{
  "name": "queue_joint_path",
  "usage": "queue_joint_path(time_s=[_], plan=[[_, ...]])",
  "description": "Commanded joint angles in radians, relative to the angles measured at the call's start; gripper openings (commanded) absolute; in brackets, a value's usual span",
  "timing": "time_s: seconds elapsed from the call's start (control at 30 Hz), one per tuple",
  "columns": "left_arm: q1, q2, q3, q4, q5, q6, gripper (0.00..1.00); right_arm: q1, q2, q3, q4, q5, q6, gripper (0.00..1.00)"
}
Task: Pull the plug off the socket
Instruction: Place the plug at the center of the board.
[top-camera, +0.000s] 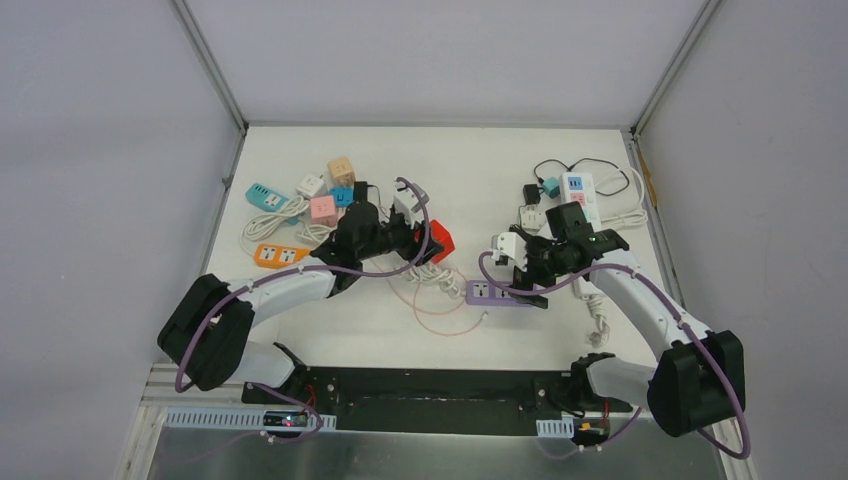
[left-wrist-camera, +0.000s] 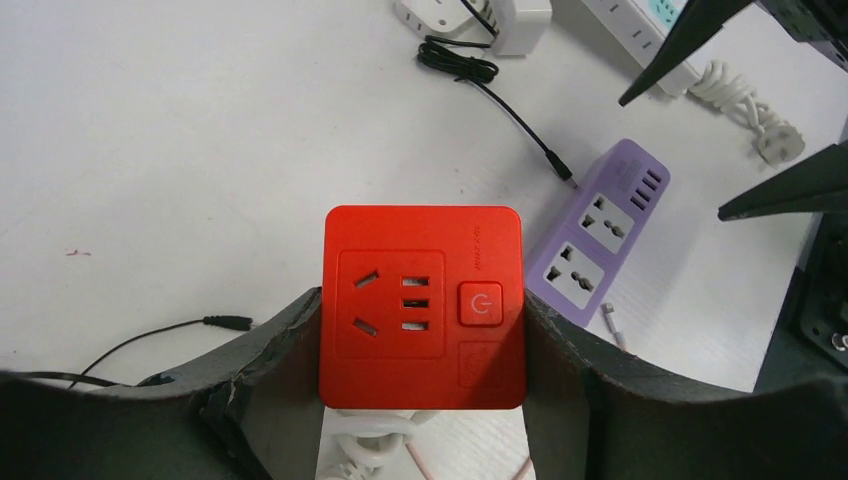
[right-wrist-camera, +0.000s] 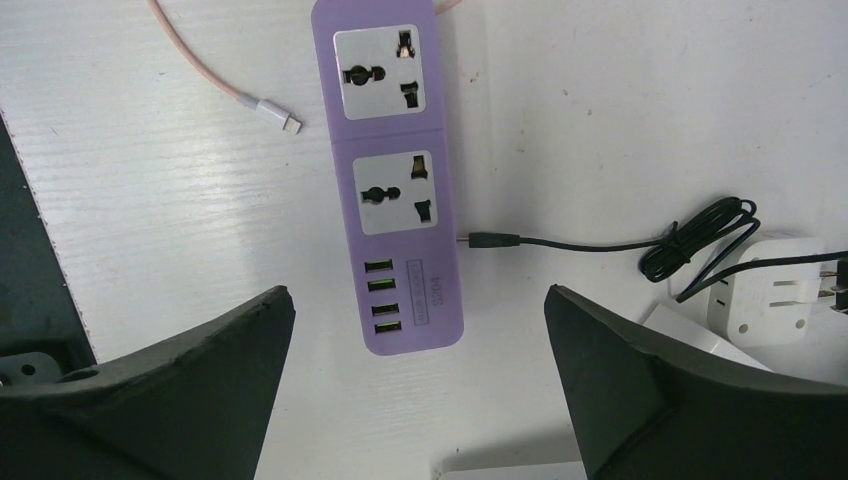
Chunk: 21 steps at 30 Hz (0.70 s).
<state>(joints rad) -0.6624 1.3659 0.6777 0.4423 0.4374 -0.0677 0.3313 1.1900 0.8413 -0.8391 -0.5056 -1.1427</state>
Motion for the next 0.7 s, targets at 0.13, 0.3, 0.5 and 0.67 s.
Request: queue_joint_path(time_s=[0.13,0.3,0.5,0.67], plan=[[0.073,0.004,0.038,0.085,-0.095,-0.13,0.0,-0.006,-0.03,0.016,-0.007,0.0,-0.011,1.0],[0.119,0.051,0.099,0.006,-0.154,-0.188,0.0,-0.006,-0.03,0.013,-0.006,0.002,-0.011,1.0],[0.13,0.131,0.246,-0.202,-0.291,-0.169,0.0,-0.006,-0.027,0.01,0.002,0.007,-0.011,1.0],[0.129,0.213,0.343,-0.309,-0.475,-0.177,0.0,-0.006,-0.028,0.008,0.003,0.007,-0.009,1.0]])
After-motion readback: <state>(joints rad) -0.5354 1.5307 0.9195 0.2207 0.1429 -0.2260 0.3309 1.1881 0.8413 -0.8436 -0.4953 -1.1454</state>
